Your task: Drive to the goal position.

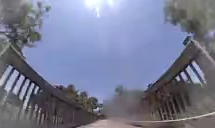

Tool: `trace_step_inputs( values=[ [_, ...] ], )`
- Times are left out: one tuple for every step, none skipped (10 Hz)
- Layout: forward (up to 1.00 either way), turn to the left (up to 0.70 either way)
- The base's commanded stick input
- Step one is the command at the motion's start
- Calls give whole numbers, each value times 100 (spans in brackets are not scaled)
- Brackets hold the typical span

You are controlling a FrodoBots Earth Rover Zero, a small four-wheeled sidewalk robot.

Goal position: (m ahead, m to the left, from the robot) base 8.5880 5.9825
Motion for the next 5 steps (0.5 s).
trace_step_inputs(
  values=[
    [70,0],
    [70,0],
    [70,0],
    [70,0],
    [70,0]
  ],
)
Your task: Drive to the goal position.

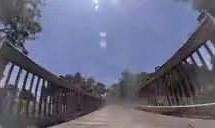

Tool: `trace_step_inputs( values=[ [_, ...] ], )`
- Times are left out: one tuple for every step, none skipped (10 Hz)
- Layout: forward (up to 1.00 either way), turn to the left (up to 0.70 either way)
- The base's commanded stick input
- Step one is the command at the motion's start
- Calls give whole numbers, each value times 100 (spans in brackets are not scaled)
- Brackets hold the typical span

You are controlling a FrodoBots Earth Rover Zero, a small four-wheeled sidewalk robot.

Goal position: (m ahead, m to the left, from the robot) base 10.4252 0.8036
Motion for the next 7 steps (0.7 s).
trace_step_inputs(
  values=[
    [70,0],
    [70,0],
    [70,0],
    [70,0],
    [70,0],
    [70,0],
    [70,0]
  ],
)
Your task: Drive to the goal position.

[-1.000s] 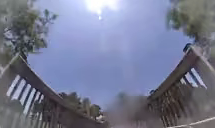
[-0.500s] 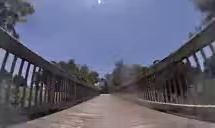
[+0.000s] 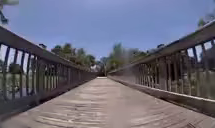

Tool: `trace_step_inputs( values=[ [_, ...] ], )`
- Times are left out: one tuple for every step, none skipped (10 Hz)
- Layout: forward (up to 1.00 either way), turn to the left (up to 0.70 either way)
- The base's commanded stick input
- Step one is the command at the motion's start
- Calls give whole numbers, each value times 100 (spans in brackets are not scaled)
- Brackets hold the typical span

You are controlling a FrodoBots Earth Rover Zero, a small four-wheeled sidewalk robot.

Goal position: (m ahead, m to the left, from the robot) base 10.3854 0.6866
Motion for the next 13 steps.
trace_step_inputs(
  values=[
    [70,0],
    [70,0],
    [70,0],
    [70,0],
    [70,0],
    [70,0],
    [70,0],
    [70,0],
    [70,0],
    [70,0],
    [70,0],
    [67,0],
    [64,0]
  ],
)
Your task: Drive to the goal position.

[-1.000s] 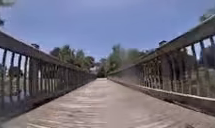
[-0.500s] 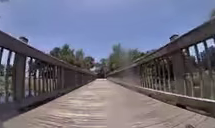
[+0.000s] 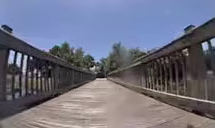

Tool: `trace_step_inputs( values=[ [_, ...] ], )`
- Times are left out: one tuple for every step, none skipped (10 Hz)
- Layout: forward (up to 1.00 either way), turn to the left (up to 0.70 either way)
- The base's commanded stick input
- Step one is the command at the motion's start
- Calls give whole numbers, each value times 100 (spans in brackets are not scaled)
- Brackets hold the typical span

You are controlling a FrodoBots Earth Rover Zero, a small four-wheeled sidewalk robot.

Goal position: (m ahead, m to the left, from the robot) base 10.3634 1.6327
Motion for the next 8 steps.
trace_step_inputs(
  values=[
    [70,0],
    [70,0],
    [70,0],
    [70,0],
    [70,0],
    [70,0],
    [70,10],
    [70,14]
  ],
)
